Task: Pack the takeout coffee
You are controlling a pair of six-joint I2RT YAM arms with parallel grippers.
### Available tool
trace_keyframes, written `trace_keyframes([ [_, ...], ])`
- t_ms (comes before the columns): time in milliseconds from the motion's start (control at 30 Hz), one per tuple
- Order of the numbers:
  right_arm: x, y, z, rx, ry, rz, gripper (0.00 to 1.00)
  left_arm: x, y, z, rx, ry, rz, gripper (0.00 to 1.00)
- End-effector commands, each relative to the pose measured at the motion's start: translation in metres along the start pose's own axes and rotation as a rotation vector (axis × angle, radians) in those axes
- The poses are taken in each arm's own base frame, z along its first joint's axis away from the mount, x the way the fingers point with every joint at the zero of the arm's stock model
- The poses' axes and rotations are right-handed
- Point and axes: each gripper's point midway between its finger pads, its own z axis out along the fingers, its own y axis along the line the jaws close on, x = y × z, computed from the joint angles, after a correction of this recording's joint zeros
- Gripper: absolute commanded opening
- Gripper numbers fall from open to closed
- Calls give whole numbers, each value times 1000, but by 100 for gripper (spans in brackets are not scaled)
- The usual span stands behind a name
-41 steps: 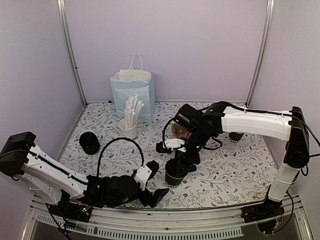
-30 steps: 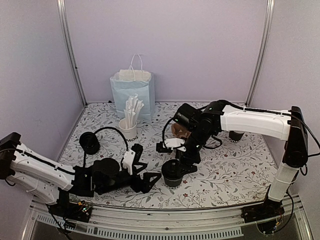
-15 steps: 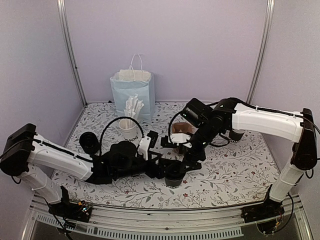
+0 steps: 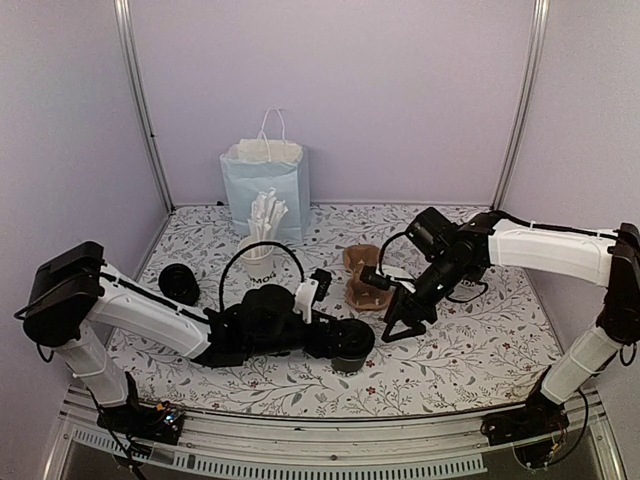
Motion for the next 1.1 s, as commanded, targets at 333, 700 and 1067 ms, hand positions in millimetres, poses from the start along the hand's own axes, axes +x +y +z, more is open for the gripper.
trace_keyframes([
  [333, -6, 17, 31, -251, -8, 109, 57, 39, 25, 9, -62, 99, -75, 64],
  [700, -9, 4, 30, -273, -26, 181, 51, 47, 24, 12, -42, 117, -84, 61],
  [1067, 28, -35, 64, -150, 120, 298, 43, 62, 31, 15, -54, 151, -98, 60],
])
